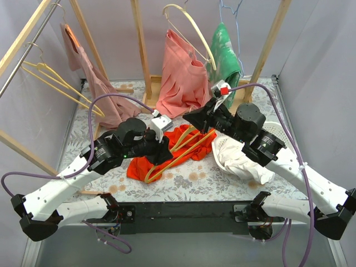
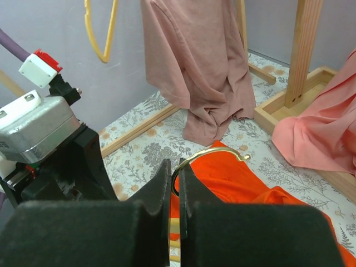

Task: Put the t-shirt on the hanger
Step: Pick up the hanger from the clothesline.

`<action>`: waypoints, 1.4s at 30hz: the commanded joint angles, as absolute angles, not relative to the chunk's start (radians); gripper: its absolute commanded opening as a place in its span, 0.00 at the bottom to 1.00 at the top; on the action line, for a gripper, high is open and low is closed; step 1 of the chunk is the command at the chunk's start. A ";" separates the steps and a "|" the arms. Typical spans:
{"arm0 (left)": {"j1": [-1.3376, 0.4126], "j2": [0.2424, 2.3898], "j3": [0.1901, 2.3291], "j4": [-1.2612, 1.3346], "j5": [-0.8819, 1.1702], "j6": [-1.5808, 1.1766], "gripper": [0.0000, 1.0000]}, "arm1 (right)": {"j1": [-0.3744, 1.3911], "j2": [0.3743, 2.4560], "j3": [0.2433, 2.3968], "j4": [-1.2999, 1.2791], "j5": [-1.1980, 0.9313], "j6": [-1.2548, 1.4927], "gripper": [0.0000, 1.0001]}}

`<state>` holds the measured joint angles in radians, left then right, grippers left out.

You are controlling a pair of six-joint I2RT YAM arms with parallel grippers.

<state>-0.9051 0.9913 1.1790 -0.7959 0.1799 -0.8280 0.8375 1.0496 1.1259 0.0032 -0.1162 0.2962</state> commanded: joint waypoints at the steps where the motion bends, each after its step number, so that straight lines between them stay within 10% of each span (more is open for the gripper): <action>1: -0.902 0.986 1.218 -0.720 0.144 -0.830 0.33 | 0.867 1.046 1.160 0.051 -0.043 0.293 0.01; 5: -0.900 0.991 1.206 -0.657 0.083 -0.842 0.47 | 0.899 1.055 1.173 0.038 -0.006 0.301 0.01; 17: -0.902 1.057 1.164 -0.512 0.055 -0.879 0.46 | 0.966 1.095 1.210 0.025 0.095 0.311 0.01; 22: -0.900 1.054 1.121 -0.454 0.012 -0.888 0.30 | 0.979 1.094 1.206 0.023 0.113 0.318 0.01; 26: -0.900 1.039 1.083 -0.428 -0.081 -0.888 0.00 | 0.980 1.088 1.200 0.020 0.118 0.322 0.02; 32: -0.900 0.963 1.046 -0.437 -0.230 -0.828 0.00 | 0.980 1.069 1.180 -0.043 0.115 0.342 0.52; 42: -0.899 0.758 1.019 -0.544 -0.353 -0.750 0.00 | 0.980 0.856 0.974 -0.159 0.299 0.385 0.64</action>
<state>-0.9031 0.8261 1.0031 -0.5144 -0.2699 -0.7921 0.9775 0.9318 1.0355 -0.1177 0.1787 0.3496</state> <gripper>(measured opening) 0.058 0.650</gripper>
